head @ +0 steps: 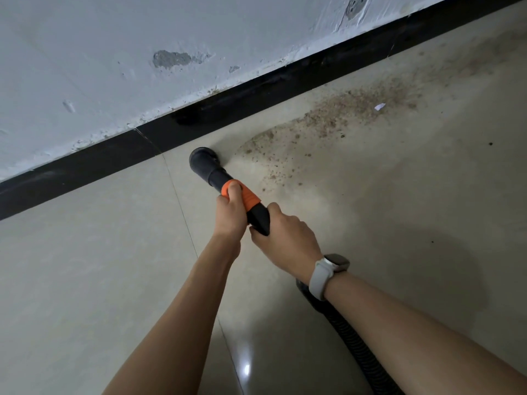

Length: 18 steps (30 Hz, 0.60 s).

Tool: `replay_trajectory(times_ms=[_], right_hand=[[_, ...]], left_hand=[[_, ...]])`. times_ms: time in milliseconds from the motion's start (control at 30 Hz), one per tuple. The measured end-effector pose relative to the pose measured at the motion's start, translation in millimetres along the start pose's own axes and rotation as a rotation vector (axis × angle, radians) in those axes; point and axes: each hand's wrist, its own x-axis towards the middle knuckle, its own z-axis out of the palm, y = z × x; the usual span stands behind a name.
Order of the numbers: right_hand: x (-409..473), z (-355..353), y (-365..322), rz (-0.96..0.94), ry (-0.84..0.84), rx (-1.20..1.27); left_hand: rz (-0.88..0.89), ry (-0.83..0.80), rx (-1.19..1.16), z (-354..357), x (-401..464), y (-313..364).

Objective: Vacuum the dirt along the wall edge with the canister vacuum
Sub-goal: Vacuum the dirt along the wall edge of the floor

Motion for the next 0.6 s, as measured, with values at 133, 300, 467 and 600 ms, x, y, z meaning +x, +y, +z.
replay_trajectory(times_ms=[133, 300, 467, 600], right_hand=[[-5.1, -14.9, 12.4, 0.05, 0.096, -0.01], [-16.6, -32.2, 33.1, 0.132, 0.207, 0.0], [-24.1, -30.4, 34.4, 0.08, 0.145, 0.075], [-21.2, -21.0, 24.3, 0.065, 0.029, 0.09]], left_hand=[[-0.008, -0.115, 0.017, 22.5, -4.6, 8.9], [-0.019, -0.241, 0.084, 57.7, -13.4, 19.5], [0.026, -0.165, 0.05, 50.9, -20.4, 9.6], [0.012, -0.074, 0.034, 28.6, -20.5, -1.4]])
